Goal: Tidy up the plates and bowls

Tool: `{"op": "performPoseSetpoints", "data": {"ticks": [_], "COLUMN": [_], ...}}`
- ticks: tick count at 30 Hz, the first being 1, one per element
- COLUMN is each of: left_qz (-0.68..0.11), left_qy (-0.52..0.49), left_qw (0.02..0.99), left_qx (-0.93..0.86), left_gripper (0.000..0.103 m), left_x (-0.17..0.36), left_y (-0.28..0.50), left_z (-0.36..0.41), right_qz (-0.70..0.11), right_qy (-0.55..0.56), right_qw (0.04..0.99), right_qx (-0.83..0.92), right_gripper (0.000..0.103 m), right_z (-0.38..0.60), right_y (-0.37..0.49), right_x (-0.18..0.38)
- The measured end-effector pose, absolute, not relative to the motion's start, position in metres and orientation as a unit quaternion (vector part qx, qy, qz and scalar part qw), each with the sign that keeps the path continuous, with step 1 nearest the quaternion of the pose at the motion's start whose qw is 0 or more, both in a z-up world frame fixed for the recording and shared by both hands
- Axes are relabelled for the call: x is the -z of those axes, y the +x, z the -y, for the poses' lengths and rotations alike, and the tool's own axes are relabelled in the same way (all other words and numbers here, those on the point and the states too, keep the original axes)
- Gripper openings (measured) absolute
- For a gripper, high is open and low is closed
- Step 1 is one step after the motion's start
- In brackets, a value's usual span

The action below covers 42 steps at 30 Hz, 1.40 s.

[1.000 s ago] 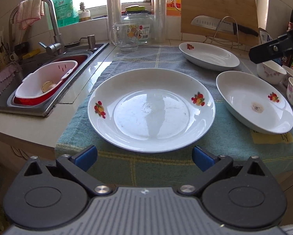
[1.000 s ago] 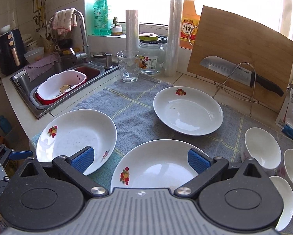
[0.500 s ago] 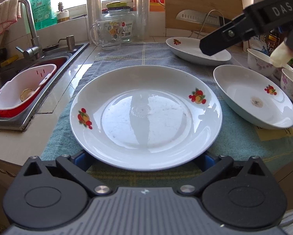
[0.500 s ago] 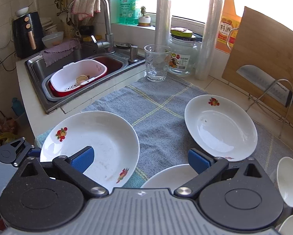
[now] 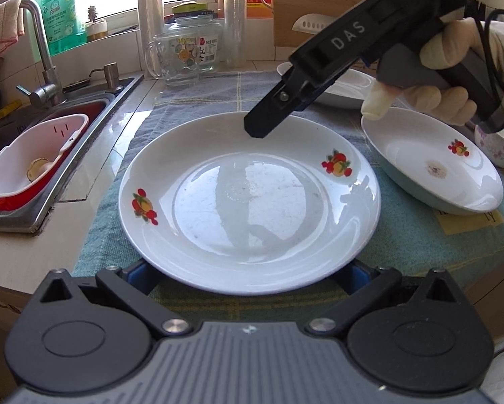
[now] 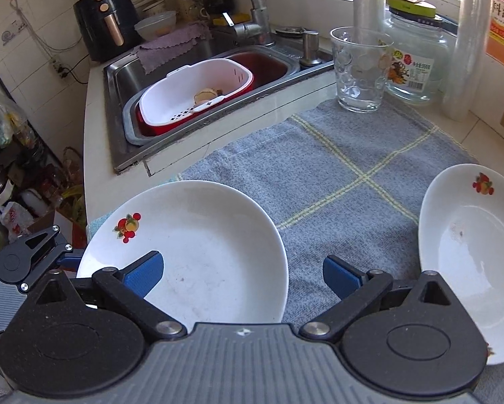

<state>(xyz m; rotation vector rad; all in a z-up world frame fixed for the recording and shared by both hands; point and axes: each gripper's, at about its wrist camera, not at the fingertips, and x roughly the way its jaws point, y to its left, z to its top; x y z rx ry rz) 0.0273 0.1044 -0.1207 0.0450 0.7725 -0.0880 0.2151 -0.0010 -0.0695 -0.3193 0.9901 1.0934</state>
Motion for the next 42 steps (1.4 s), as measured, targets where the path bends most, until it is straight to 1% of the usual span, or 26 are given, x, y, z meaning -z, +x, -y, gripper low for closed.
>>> {"op": "performPoseSetpoints", "data": {"ticks": [1,2,6,8,14,26,42], "left_qz": [-0.376,-0.376,-0.374,-0.374,-0.375,-0.388,-0.379], "left_qy": [0.022,0.024,0.029,0.03,0.032,0.041,0.067], "left_qw": [0.925,0.925,0.925,0.925,0.924,0.917,0.916], "left_qx": [0.045,0.048,0.059,0.062,0.068,0.078,0.11], "left_gripper": [0.103,0.102,0.102,0.102,0.102,0.101,0.101], "left_x": [0.121,0.121,0.121,0.122,0.122,0.118,0.104], "left_y": [0.027,0.027,0.028,0.029,0.029,0.034,0.071], "left_z": [-0.105,-0.107,-0.111,-0.112,-0.111,-0.114,-0.136], "right_qz": [-0.454,-0.458,-0.464,-0.47,-0.49,-0.51,-0.489], "right_qy": [-0.145,-0.146,-0.154,-0.155,-0.139,-0.114,-0.101], "right_qw": [0.721,0.715,0.694,0.684,0.663,0.643,0.678], "right_qx": [-0.503,-0.508,-0.529,-0.535,-0.549,-0.56,-0.54], "right_gripper": [0.099,0.094,0.087,0.081,0.072,0.072,0.072], "right_z": [-0.002,-0.005,-0.014,-0.018,-0.023,-0.022,-0.028], "right_y": [0.219,0.222,0.228,0.231,0.242,0.252,0.281], "right_x": [0.071,0.072,0.075,0.078,0.084,0.084,0.061]}}
